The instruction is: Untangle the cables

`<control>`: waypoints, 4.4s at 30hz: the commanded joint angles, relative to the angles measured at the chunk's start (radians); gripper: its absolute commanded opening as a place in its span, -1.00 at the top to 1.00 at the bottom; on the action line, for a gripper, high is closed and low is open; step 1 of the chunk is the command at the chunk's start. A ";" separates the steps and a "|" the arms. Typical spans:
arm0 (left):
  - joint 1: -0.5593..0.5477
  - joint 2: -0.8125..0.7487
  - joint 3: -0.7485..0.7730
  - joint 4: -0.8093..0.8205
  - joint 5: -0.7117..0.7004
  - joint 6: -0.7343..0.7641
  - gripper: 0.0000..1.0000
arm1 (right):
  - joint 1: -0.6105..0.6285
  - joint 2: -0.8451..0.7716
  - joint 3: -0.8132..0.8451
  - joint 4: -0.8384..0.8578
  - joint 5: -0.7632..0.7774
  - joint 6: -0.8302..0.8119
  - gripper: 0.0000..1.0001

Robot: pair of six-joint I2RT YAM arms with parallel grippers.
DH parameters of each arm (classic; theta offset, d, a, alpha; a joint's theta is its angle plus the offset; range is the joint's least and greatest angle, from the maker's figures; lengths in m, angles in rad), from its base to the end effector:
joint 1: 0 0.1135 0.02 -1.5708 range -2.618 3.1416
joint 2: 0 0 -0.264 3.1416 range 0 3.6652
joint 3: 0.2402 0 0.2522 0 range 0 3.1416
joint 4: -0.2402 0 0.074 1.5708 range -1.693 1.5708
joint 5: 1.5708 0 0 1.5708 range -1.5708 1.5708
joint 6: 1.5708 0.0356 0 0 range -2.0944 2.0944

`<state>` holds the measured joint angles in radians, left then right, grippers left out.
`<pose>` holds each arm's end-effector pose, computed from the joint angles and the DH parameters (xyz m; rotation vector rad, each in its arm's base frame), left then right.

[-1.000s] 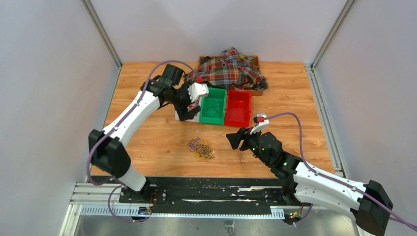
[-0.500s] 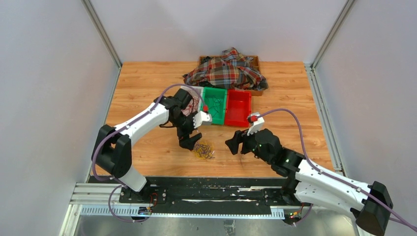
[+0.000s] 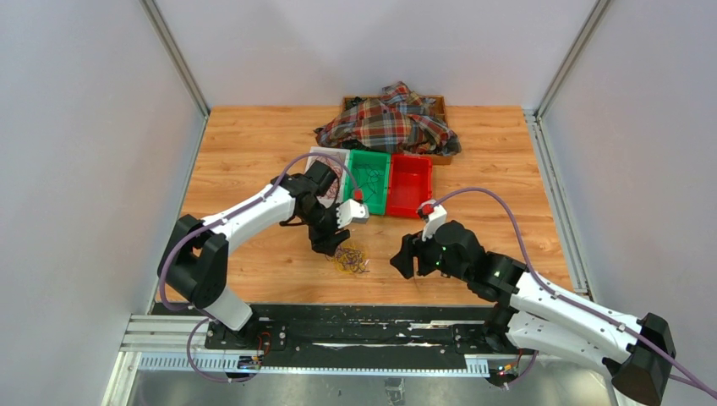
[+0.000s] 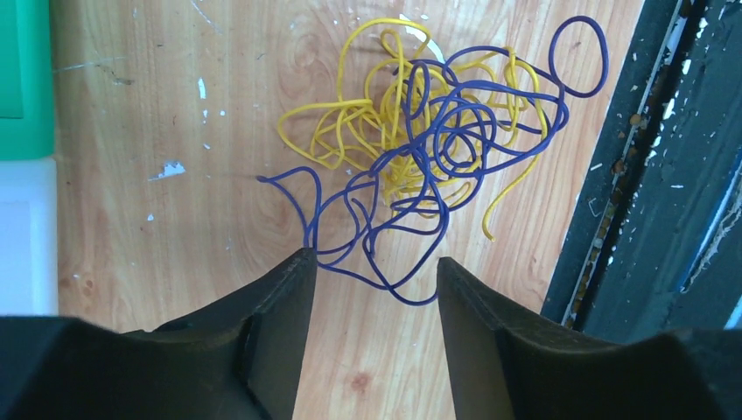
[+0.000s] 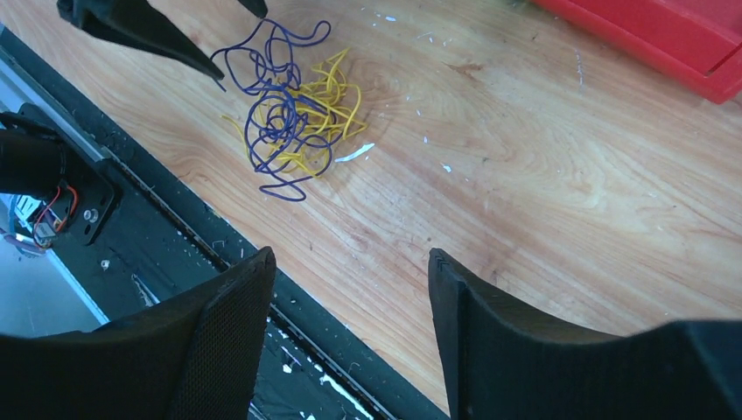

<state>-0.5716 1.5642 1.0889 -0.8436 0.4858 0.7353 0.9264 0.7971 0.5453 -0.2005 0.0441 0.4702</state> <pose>0.2347 -0.1708 0.2166 1.7596 2.1546 -0.6579 0.1131 0.1480 0.2515 -0.4521 2.0774 0.8195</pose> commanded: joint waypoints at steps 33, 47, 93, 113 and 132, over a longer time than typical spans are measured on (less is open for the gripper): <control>-0.004 -0.229 0.282 -0.234 0.026 -0.172 0.99 | -0.018 0.135 0.034 0.529 -0.037 -0.164 -0.55; -0.004 -0.233 0.472 -0.347 0.169 -0.205 0.99 | 0.011 0.366 0.205 0.696 -0.176 -0.200 -0.53; -0.007 -0.263 0.687 -0.441 0.078 -0.118 0.99 | 0.053 0.162 0.073 0.540 -0.067 -0.167 -0.46; -0.011 -0.262 0.699 -0.439 0.041 -0.171 0.99 | 0.072 0.433 0.284 0.694 -0.213 -0.171 -0.17; -0.011 -0.282 0.809 -0.441 0.054 -0.214 0.99 | 0.072 0.555 0.199 0.790 -0.101 -0.118 0.35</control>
<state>-0.5755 1.3098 1.8503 -1.2888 0.5297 0.5411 0.9874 1.3403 0.7761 0.5259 -0.1005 0.3241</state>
